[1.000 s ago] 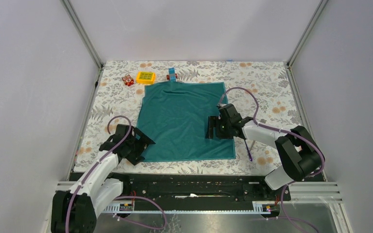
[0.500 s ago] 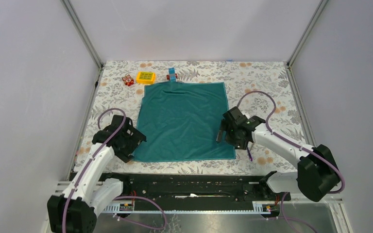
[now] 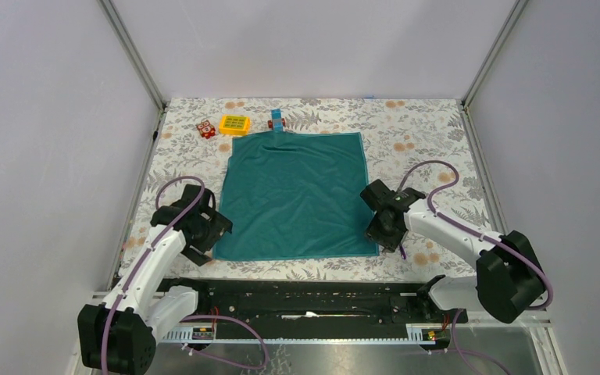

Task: Fold the napkin into a case and place the utensils inside
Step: Flatten out the napkin at the center of the board.

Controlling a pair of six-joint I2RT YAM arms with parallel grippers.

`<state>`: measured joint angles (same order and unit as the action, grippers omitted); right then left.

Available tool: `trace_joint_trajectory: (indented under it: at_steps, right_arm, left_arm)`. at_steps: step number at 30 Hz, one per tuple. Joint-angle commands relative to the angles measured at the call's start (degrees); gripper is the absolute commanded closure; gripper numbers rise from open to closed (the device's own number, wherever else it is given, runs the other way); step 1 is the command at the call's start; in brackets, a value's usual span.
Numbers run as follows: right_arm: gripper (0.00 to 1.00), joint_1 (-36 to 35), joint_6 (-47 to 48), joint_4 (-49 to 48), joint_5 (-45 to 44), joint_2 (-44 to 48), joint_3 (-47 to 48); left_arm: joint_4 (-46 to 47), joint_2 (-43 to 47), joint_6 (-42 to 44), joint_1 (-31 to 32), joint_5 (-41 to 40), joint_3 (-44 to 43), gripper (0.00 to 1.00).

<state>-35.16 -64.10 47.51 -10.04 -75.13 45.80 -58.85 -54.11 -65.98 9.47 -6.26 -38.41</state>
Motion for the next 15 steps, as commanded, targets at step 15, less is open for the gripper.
trace_joint_trajectory:
  at_steps: [15]
  right_arm:
    - [0.49, -0.2, -7.7, -4.8, -1.4, -5.4, -5.6]
  left_arm:
    - [2.5, 1.0, 5.9, -0.3, -1.8, -3.3, 0.06]
